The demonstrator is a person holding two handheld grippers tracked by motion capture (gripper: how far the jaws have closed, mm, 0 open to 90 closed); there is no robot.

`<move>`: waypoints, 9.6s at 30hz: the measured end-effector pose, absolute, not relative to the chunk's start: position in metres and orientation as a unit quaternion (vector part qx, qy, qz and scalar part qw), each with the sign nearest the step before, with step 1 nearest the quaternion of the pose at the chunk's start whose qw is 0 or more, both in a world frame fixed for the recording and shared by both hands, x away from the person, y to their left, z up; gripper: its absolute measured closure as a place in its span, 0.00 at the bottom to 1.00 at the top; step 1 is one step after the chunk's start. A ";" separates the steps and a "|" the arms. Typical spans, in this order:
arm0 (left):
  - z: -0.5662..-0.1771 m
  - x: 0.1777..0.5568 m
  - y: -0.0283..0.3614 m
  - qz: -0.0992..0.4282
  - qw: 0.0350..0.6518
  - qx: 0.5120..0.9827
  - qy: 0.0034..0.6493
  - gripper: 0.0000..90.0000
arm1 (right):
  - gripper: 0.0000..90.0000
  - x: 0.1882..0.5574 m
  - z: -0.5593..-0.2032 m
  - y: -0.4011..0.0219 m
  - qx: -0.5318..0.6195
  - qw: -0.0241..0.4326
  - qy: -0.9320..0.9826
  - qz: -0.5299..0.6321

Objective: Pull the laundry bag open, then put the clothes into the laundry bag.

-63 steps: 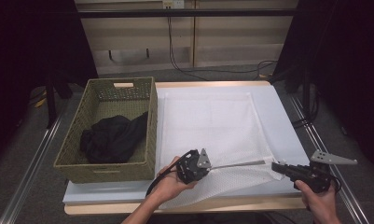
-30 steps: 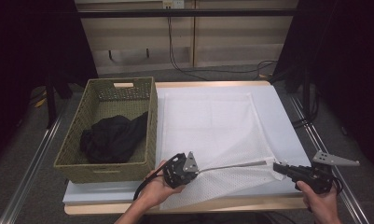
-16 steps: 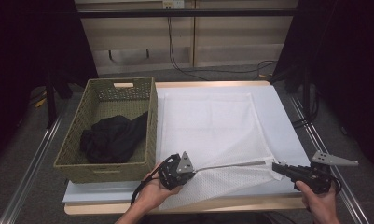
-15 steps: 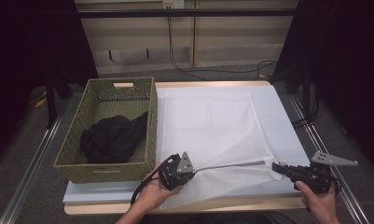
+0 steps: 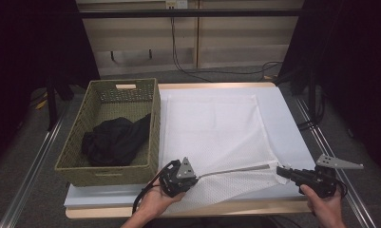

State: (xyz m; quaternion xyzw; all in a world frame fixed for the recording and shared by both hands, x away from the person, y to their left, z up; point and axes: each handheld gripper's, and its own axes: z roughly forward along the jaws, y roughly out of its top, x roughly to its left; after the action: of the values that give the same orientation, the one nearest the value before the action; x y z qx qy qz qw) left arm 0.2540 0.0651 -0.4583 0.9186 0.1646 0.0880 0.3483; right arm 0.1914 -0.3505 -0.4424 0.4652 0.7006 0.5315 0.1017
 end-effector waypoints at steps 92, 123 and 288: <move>-0.458 0.234 0.150 0.122 0.337 0.914 0.193 0.96 | 0.97 0.183 -0.448 -0.358 0.481 0.106 0.696 0.522; -0.459 0.228 0.175 0.135 0.329 0.908 0.221 0.96 | 0.97 0.182 -0.449 -0.364 0.490 0.113 0.693 0.516; -0.447 0.199 0.171 0.143 0.450 0.842 0.262 0.19 | 0.57 0.285 -0.479 -0.184 0.278 0.091 0.890 0.351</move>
State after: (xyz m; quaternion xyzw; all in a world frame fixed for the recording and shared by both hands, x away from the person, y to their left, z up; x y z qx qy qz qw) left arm 0.1986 0.1712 -0.4474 0.8416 0.2623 0.1430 0.4499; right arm 0.2846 -0.1844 -0.4785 0.2777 0.8895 0.3511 0.0915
